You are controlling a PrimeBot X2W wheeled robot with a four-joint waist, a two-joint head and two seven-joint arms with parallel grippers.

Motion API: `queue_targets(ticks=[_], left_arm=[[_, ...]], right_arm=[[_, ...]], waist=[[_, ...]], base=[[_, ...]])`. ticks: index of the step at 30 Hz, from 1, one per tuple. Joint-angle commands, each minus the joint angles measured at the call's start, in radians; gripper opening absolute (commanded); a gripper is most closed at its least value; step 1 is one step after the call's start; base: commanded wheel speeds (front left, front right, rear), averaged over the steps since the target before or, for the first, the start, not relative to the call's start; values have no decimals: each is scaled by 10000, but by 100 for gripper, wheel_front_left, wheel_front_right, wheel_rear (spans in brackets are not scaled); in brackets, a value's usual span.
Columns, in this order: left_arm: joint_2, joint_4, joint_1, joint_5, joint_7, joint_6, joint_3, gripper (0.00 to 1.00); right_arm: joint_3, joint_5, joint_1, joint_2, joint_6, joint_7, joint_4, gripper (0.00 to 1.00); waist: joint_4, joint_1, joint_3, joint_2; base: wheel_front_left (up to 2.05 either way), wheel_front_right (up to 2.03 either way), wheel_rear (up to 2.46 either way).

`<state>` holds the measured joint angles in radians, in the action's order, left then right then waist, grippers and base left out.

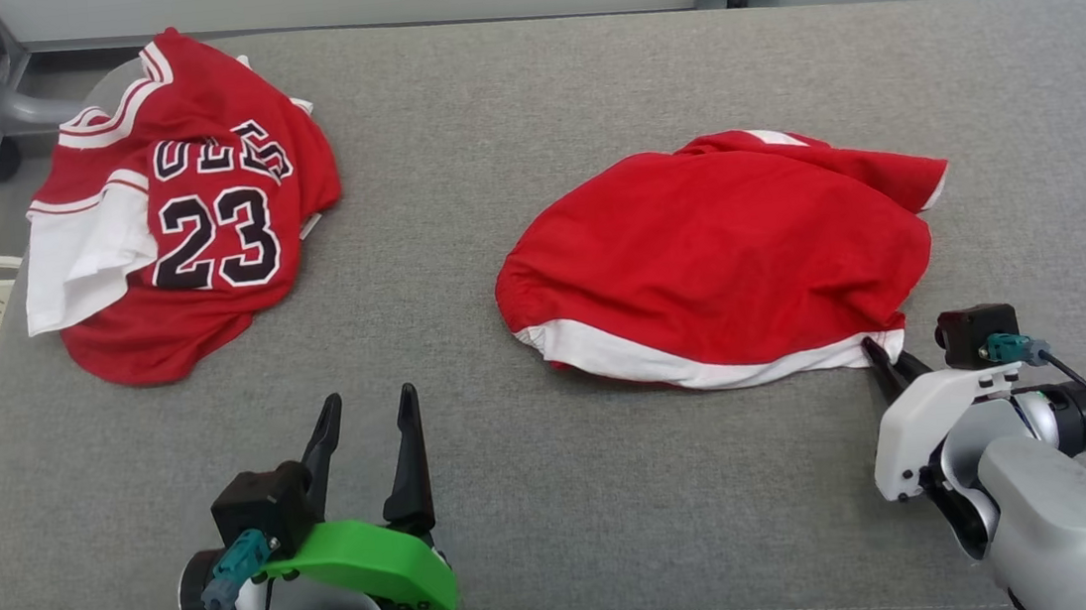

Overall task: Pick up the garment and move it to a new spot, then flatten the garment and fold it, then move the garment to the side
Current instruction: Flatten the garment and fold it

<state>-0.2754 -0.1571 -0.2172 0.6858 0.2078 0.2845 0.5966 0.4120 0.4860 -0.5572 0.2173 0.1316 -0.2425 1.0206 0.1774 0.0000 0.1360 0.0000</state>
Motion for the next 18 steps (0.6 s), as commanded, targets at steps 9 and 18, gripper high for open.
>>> queue_targets(ticks=[9, 18], left_arm=[[-108, 88, 168, 86, -67, 7, 41, 100], [-204, 77, 75, 187, -100, -183, 111, 100]], right_arm=[[479, 894, 195, 968, -17, 204, -487, 0], [703, 1126, 55, 1168, -17, 90, -267, 38]], waist=[[-926, 0, 0, 0], [-1146, 0, 91, 0]], base=[[0, 0, 0], [0, 0, 0]])
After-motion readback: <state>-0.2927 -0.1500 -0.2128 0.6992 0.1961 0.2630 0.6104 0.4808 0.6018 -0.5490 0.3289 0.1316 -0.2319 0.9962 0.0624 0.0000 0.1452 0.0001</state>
